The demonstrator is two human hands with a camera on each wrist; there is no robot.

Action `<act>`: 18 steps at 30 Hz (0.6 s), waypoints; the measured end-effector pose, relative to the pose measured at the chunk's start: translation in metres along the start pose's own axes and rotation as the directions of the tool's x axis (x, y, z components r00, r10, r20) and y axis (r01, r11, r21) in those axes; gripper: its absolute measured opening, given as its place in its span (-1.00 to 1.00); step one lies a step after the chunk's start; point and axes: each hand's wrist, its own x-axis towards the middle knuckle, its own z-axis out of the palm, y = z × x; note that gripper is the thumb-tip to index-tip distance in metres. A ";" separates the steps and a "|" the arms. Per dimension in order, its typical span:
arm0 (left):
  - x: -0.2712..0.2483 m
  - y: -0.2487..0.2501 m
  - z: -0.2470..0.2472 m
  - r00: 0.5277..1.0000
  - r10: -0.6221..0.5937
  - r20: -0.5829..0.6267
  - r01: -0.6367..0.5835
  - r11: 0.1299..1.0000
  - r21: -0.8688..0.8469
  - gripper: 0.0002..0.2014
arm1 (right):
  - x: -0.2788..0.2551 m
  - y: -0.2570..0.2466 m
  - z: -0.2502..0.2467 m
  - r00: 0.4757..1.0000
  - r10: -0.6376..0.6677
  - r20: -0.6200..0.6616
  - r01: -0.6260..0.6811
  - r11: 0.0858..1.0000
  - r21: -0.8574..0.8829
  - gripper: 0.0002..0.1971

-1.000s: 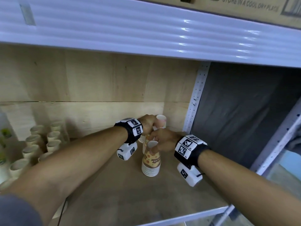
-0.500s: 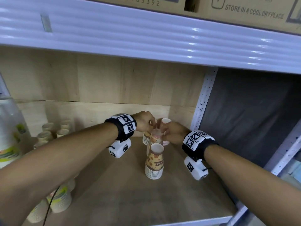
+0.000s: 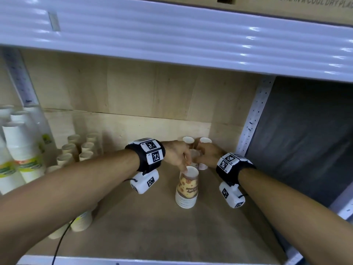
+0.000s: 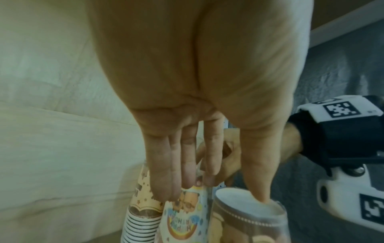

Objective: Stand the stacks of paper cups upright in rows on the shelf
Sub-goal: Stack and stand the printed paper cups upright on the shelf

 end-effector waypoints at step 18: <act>0.005 0.022 0.025 1.000 0.018 -0.007 -0.019 0.999 -0.049 -0.66 | 0.004 0.001 0.007 0.999 -0.019 -0.026 0.020 0.997 0.070 -0.79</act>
